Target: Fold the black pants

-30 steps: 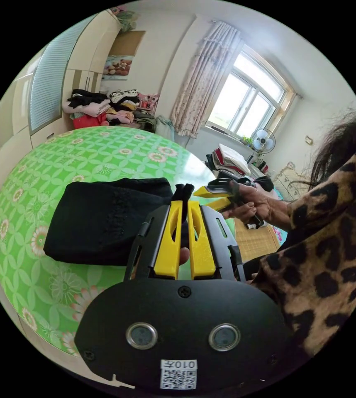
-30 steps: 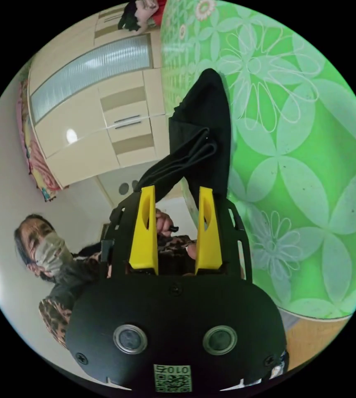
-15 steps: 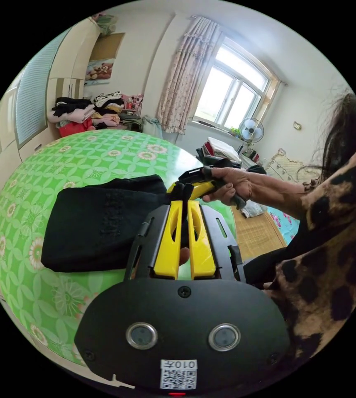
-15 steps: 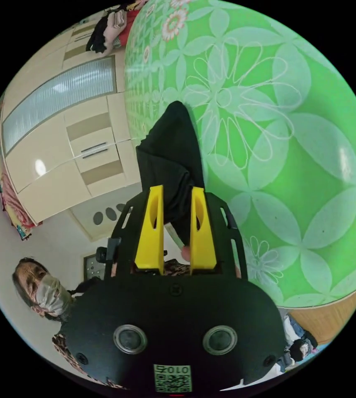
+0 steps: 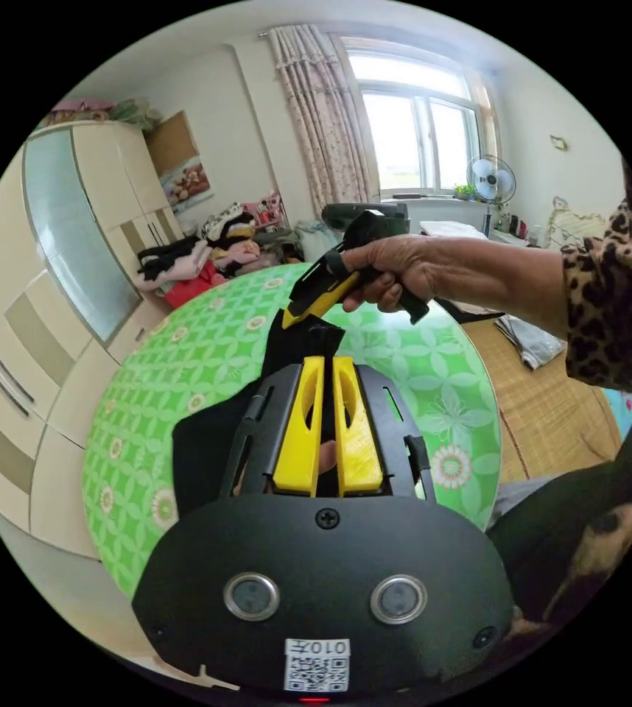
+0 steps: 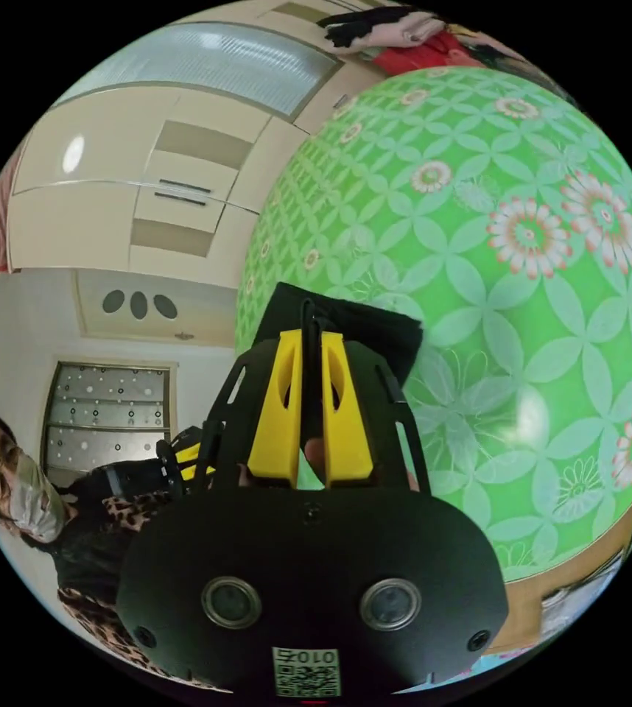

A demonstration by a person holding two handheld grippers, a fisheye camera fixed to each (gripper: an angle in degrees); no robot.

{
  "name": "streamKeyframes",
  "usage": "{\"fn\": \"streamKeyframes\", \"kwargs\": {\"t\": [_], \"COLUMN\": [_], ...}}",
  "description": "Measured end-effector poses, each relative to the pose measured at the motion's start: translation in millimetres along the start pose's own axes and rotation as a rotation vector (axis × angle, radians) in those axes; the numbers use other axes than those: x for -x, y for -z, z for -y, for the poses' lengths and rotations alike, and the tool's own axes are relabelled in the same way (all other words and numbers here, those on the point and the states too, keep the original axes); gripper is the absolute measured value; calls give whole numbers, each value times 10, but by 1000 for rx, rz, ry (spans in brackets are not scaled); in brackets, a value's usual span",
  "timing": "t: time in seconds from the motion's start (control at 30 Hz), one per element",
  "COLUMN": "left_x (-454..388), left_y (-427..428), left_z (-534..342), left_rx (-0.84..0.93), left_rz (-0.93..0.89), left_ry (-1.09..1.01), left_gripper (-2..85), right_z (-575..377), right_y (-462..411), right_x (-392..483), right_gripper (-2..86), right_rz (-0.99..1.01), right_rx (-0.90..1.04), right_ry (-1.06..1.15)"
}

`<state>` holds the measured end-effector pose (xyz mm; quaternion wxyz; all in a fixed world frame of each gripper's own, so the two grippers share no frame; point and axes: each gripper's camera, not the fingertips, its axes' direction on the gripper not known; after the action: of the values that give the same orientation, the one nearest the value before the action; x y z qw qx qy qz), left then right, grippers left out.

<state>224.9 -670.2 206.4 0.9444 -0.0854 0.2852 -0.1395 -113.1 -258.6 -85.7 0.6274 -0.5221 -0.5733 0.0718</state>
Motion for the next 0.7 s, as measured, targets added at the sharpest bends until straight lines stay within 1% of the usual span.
{"fn": "streamKeyframes", "kwargs": {"t": [0.07,0.1,0.13,0.17,0.2,0.27,0.33,0.37,0.43,0.47,0.57,0.6,0.7], "left_x": [-143,-161,-153,-81,-27,291,590,771,930,954,759,687,287], "left_y": [-165,-192,-202,-131,-80,178,426,611,879,984,888,811,178], "left_z": [-38,-44,-35,-5,20,149,233,283,326,338,344,329,220], "left_rx": [51,67,91,75,64,25,-12,-38,-107,-144,-147,-140,-13], "left_rz": [-27,-33,-50,-59,-55,-11,9,16,1,-21,-85,-88,-146], "left_ry": [6,7,18,36,44,84,134,172,202,214,208,206,177], "left_gripper": [-1,-1,-1,-1,-1,-1,-1,-1,-1,0,0,0,0], "right_z": [-118,-192,-218,-208,-153,0,223,259,289,276,136,82,-52], "right_y": [-71,-79,-65,-52,-23,5,33,48,168,200,273,220,-99], "right_x": [-255,-384,-440,-431,-347,-70,459,590,953,984,732,488,-214], "right_gripper": [48,50,52,54,56,58,59,59,58,58,56,55,58], "right_rz": [6,50,128,165,206,187,197,215,229,213,173,163,118], "right_rx": [34,23,10,4,-5,-12,-17,-20,-57,-67,-92,-70,43], "right_ry": [-92,-144,-157,-144,-109,-37,116,158,289,302,290,254,78]}}
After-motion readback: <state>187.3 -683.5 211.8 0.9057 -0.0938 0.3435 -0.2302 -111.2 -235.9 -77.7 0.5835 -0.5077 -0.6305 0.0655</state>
